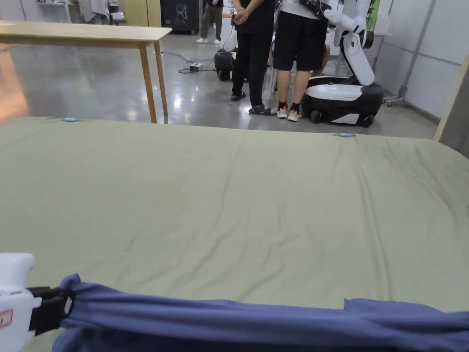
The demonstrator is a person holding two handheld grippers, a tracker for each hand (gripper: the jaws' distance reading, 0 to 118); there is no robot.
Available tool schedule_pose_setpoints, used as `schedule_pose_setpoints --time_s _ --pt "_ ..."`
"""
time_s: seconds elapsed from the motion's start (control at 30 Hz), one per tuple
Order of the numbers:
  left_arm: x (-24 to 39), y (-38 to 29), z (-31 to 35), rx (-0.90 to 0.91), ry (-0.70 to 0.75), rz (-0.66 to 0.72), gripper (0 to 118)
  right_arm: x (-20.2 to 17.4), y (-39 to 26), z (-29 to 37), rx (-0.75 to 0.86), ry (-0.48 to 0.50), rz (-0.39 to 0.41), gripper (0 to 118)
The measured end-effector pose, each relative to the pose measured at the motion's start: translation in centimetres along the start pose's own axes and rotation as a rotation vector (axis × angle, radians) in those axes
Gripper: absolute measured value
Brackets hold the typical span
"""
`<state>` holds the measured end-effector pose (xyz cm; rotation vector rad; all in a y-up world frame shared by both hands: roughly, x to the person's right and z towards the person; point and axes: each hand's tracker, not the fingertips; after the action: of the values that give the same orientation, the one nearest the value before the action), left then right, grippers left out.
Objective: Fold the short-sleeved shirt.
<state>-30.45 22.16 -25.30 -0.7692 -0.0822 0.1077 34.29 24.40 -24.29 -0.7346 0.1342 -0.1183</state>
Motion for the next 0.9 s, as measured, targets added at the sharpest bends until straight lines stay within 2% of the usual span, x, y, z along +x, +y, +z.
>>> schedule_pose_setpoints --time_s 0.23,0.27,0.3,0.33,0.37,0.4,0.47,0.53,0.6,0.63,0.67,0.7,0.73,0.83,0.9 --pt "-0.5 -4.0 -0.8 -0.060 -0.012 0.006 2 -0.7 -4.2 -1.3 -0.073 -0.008 -0.028 1" --pt "-0.6 -4.2 -1.0 -0.071 -0.010 0.007 7 -0.6 -4.1 -1.4 -0.074 -0.007 -0.037 3" --pt "-0.7 -4.4 -1.2 -0.073 -0.009 0.008 20 -0.8 -4.2 -1.5 -0.073 -0.008 -0.042 13" --pt "-0.7 -4.5 -1.4 -0.074 -0.011 0.010 55 -1.0 -4.2 -1.6 -0.070 -0.011 -0.043 41" --pt "-0.7 -4.6 -1.5 -0.076 -0.004 0.008 109 -1.3 -4.1 -1.6 -0.063 -0.017 -0.046 85" --pt "-0.7 -4.5 -1.7 -0.095 0.023 0.007 109 -0.3 -4.0 -1.7 -0.061 -0.033 -0.051 85" --pt "-0.8 -4.6 -1.4 -0.053 0.041 0.020 116 -0.6 -3.7 -1.9 -0.063 -0.037 -0.063 118" --pt "-1.0 -3.9 -0.8 -0.026 0.052 0.064 108 1.7 -3.5 -1.7 -0.025 -0.033 -0.062 113" --pt "-0.4 -3.1 0.1 0.032 0.075 0.084 106 1.3 -2.8 -1.4 0.036 -0.063 -0.033 112" --pt "0.4 -2.5 1.3 0.064 0.069 0.076 99 0.9 -2.3 -1.1 0.070 -0.066 -0.011 107" --pt "1.1 -1.9 1.9 0.093 0.070 0.078 75 -2.9 -1.6 0.4 0.114 -0.076 0.006 81" --pt "2.1 -1.4 2.7 0.145 0.073 0.074 43 -4.4 -1.0 0.9 0.177 -0.095 0.015 37" --pt "3.0 -0.9 3.2 0.189 0.080 0.051 2 -5.7 -0.6 1.1 0.239 -0.123 0.024 0" --pt "6.2 0.1 4.8 0.314 0.132 0.019 0 -10.2 0.3 1.6 0.354 -0.114 0.055 0" --pt "7.3 -0.2 5.0 0.394 0.134 0.051 0 -13.6 0.1 1.8 0.424 -0.155 0.107 0"
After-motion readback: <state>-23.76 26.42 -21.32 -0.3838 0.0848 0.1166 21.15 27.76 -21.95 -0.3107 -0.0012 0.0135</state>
